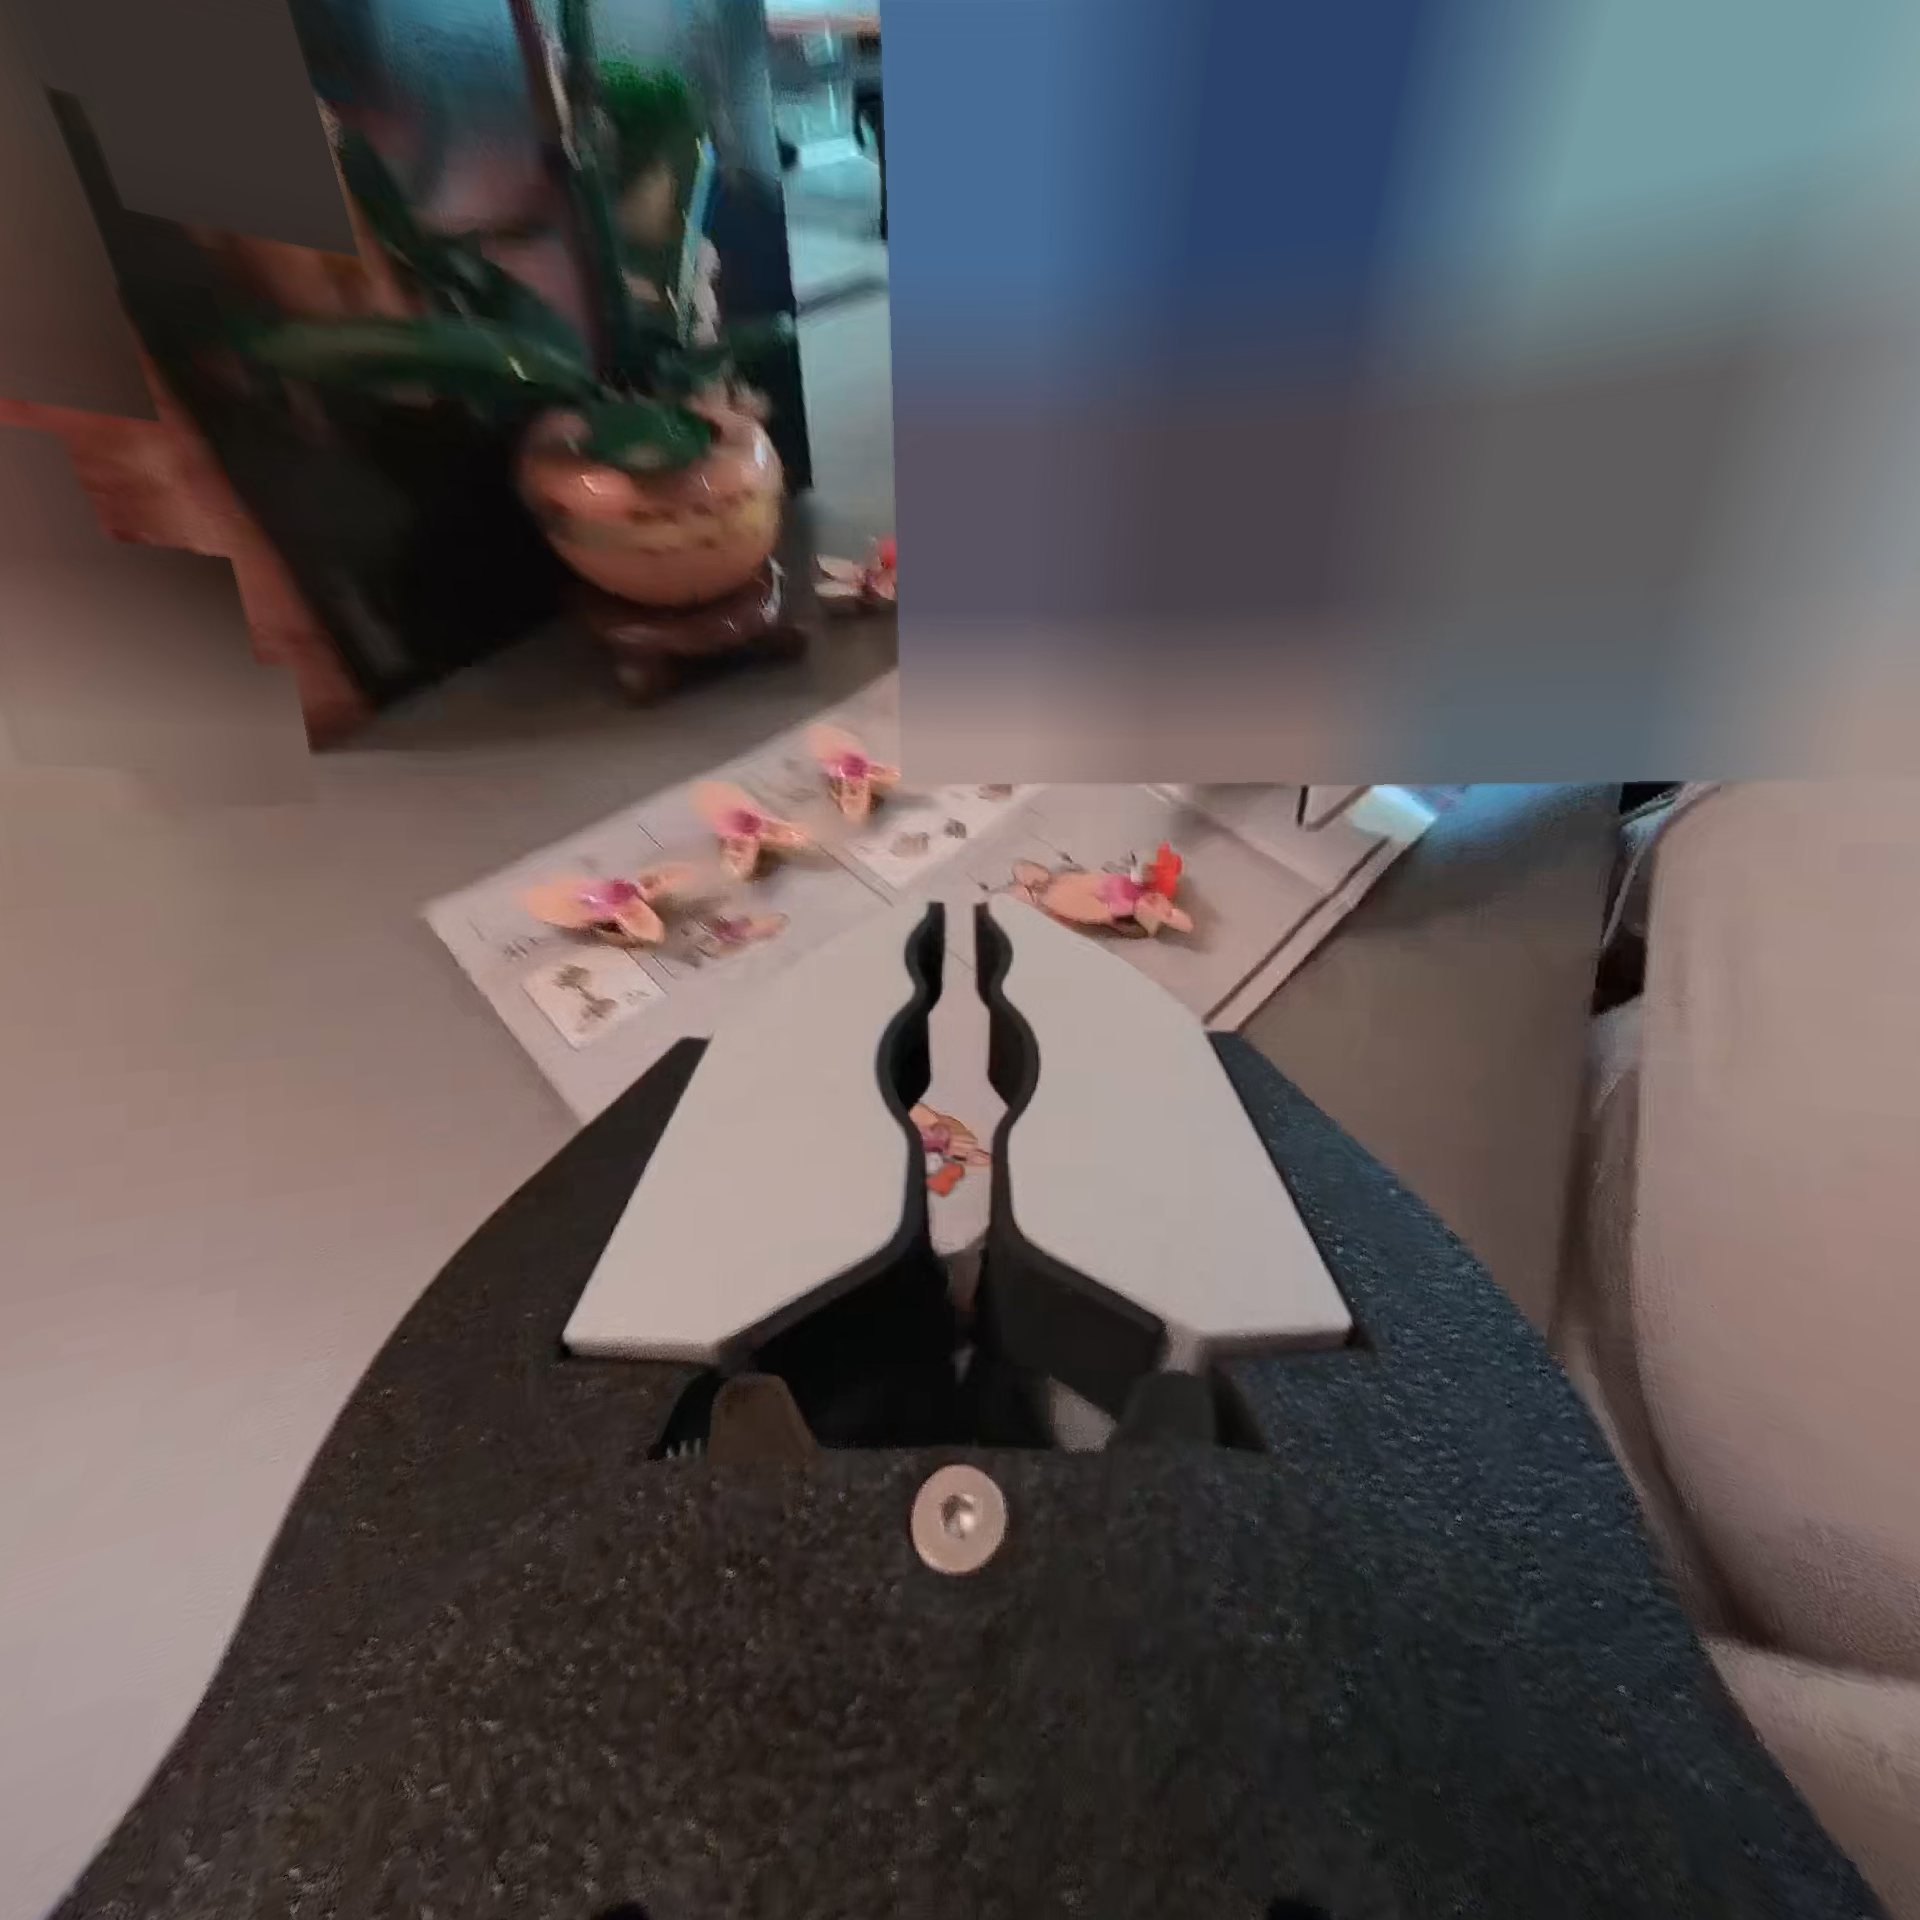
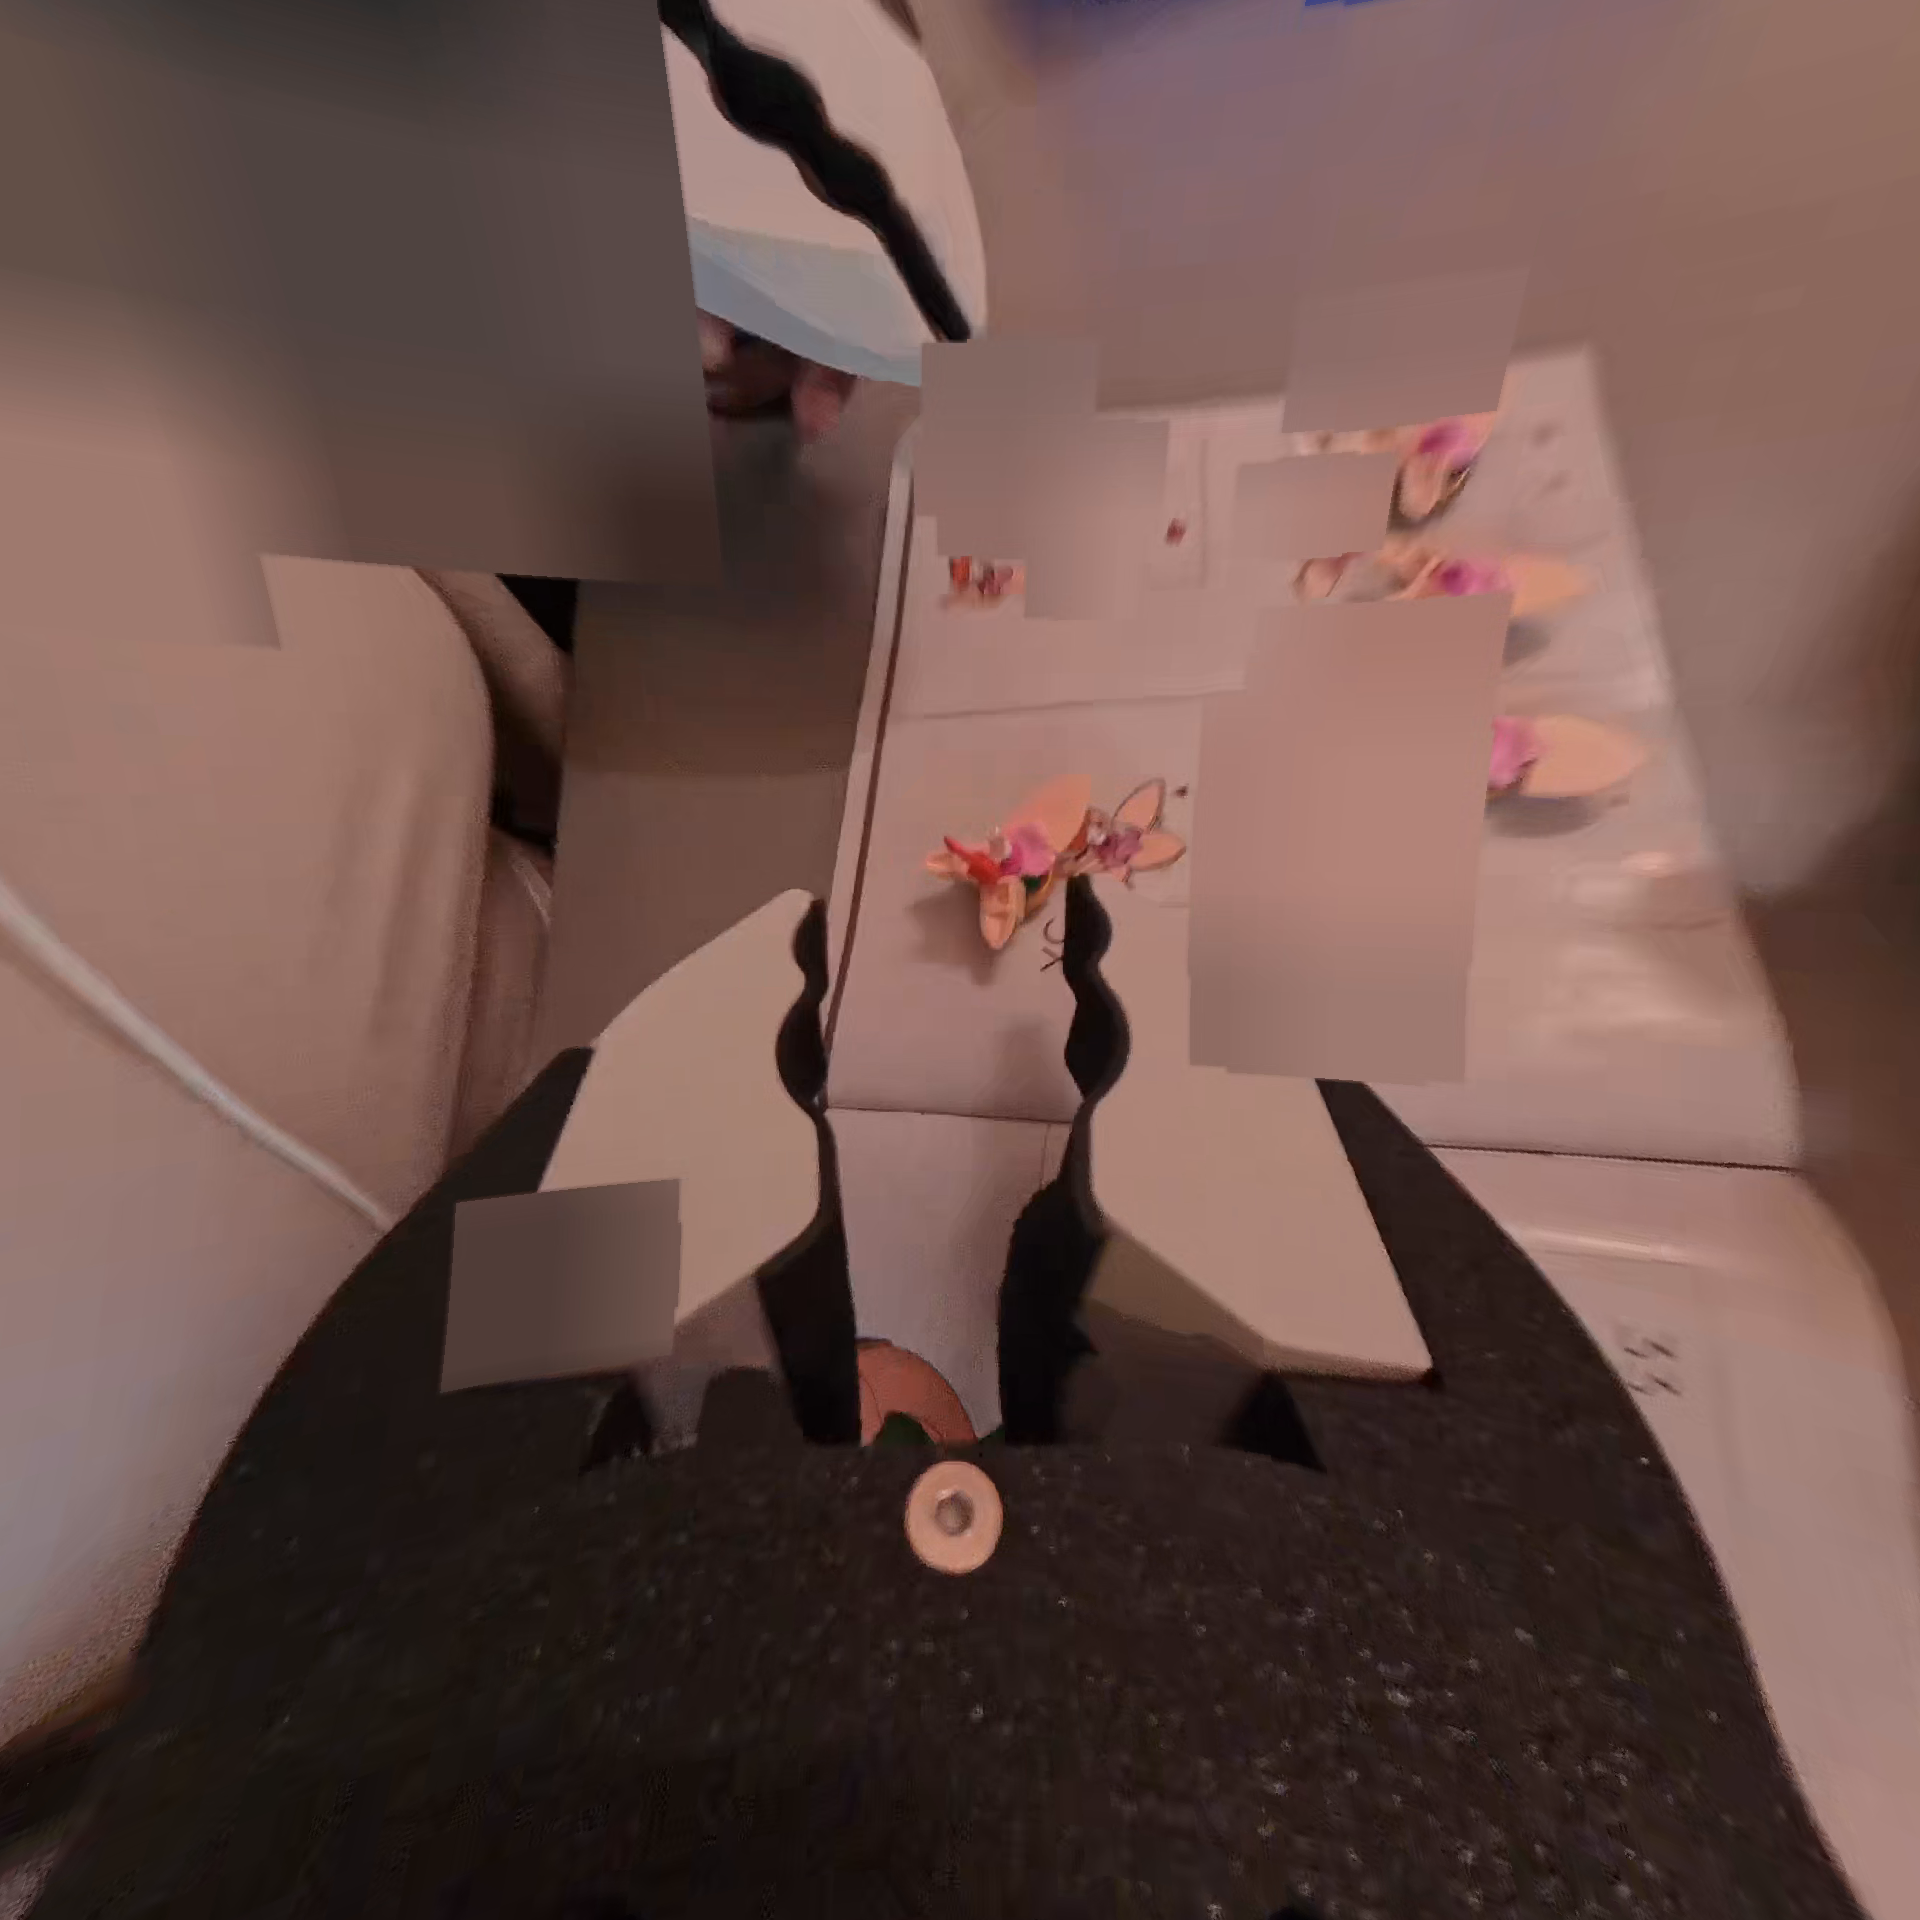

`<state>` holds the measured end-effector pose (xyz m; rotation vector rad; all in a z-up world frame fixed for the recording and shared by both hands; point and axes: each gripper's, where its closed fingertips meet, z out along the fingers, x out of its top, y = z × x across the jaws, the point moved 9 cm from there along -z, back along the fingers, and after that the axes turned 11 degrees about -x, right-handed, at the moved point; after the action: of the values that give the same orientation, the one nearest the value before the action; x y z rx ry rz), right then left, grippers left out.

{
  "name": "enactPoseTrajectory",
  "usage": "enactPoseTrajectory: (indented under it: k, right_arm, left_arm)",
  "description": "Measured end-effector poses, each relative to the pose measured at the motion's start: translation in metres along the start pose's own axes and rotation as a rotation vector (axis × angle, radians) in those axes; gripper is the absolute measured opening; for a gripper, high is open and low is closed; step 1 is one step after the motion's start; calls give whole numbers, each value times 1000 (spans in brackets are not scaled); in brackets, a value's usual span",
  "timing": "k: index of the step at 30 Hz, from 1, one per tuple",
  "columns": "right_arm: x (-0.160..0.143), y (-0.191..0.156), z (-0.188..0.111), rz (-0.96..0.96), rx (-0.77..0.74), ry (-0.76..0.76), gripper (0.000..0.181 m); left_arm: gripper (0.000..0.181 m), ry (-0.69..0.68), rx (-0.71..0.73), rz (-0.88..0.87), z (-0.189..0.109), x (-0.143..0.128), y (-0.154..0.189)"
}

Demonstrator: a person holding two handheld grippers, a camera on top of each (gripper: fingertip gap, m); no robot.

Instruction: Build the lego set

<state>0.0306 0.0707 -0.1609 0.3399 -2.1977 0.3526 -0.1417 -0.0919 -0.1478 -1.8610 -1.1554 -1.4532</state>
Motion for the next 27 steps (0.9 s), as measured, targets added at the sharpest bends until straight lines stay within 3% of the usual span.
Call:
enactPoseTrajectory:
  k: [3,8,13,16,20,24,27]
  right_arm:
    - [-6,0,21,-6,5,-180,46]
    - [4,0,27,-7,-2,-106,40]
    - [4,-2,35,-169,-62,-175,35]
    - [6,-2,38,-179,-69,-191,18]
    - [15,-6,43,-181,-79,-213,17]
    - [36,-10,56,-184,-94,-178,17]
    - [61,-10,77,-189,-113,-137,17]
  left_arm:
    - [15,-105,3,-81,18,-9,1]
    - [19,-196,-10,-49,22,-9,3]
    - [19,-105,56,-34,-6,-1,-5]
    - [19,-88,156,-35,-27,-2,-12]
    - [19,-112,278,-44,-54,-12,-19]
    - [19,-193,396,-42,-77,-26,-21]
    - [19,-171,423,-49,-85,-30,-20]
